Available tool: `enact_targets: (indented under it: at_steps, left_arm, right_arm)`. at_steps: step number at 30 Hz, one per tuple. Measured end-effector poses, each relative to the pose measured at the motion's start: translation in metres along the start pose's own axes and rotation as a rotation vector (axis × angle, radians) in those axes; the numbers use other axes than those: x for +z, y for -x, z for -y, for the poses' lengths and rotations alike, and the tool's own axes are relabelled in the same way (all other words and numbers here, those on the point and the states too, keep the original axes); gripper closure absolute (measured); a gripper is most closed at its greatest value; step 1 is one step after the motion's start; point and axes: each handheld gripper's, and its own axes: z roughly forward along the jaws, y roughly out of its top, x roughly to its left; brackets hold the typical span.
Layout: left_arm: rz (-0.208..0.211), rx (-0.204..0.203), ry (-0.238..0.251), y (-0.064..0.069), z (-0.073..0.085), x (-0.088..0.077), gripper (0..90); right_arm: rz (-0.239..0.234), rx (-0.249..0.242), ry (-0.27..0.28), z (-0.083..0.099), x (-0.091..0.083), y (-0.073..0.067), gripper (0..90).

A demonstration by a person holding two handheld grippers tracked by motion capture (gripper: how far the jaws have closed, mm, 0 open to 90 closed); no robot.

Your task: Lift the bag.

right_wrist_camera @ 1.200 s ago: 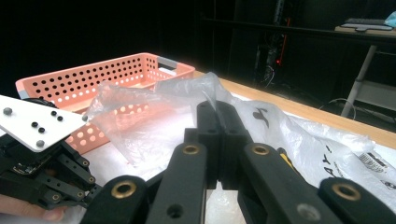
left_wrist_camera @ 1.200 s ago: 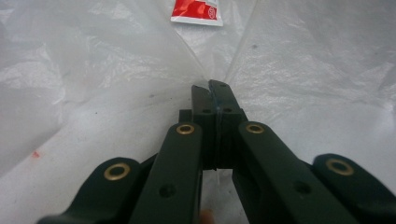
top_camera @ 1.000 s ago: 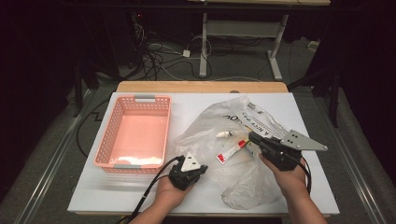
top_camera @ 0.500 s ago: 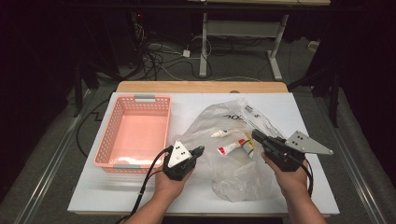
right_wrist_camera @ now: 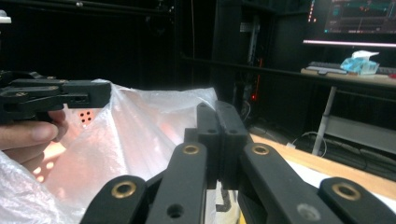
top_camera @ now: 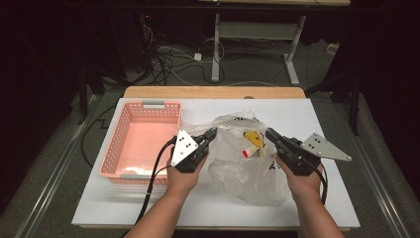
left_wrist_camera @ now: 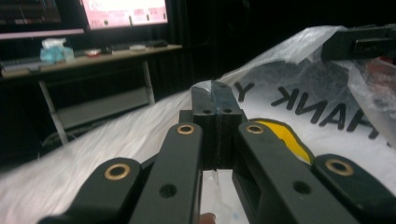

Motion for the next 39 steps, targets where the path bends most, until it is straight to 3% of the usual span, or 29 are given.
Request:
enact_targets:
  at_steps: [9,22,34,39]
  left_arm:
    - [0.006,0.072,0.074,0.011,-0.034,0.010,88.4]
    - [-0.018,0.089,0.189,0.011,-0.077,0.018,88.4]
    - [-0.040,0.163,0.269,0.015,-0.122,0.013,88.4]
    - [-0.039,0.161,0.305,0.012,-0.142,0.014,88.4]
  right_arm:
    - [0.012,0.005,0.061,-0.014,0.011,-0.002,90.0]
    - [-0.009,0.001,0.114,-0.036,0.025,-0.007,90.0]
    - [-0.013,-0.008,0.166,-0.061,0.028,-0.013,90.0]
    - [-0.008,0.000,0.167,-0.071,0.037,-0.011,90.0]
